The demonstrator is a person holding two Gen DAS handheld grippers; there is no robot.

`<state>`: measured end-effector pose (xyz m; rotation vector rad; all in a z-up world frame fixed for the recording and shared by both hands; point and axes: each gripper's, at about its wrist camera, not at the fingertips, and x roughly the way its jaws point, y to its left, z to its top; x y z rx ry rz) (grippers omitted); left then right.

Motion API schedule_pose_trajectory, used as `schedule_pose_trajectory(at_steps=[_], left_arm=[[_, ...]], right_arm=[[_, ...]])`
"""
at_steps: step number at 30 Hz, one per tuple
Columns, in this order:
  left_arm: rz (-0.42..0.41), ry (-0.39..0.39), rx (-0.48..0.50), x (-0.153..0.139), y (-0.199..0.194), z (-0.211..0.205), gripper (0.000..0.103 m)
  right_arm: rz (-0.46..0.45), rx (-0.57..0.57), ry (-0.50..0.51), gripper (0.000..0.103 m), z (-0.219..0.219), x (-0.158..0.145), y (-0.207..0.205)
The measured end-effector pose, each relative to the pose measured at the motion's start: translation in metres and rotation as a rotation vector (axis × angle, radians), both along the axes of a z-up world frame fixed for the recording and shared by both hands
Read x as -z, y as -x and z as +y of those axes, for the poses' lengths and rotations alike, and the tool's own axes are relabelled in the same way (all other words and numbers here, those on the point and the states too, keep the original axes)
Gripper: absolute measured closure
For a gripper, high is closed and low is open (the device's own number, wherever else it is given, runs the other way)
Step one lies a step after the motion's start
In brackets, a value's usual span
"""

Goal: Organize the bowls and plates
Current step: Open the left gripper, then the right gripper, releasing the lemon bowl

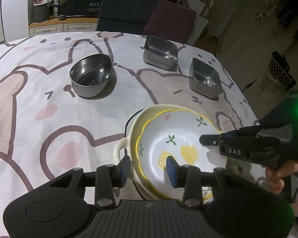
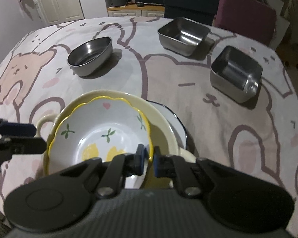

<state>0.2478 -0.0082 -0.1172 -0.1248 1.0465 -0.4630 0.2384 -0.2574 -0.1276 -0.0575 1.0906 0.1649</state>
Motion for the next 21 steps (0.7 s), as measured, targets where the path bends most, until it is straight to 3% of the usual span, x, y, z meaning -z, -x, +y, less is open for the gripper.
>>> schedule_pose_trajectory(at_steps=[10,21], left_arm=[[0.002,0.000,0.009,0.001,-0.001,-0.002,0.061],[0.010,-0.012,0.016,0.003,-0.002,-0.004,0.060]], right_arm=[[0.080,0.052,-0.111,0.091,-0.021,0.015,-0.012],[0.119,0.058,-0.133,0.089,-0.024,0.022,-0.021]])
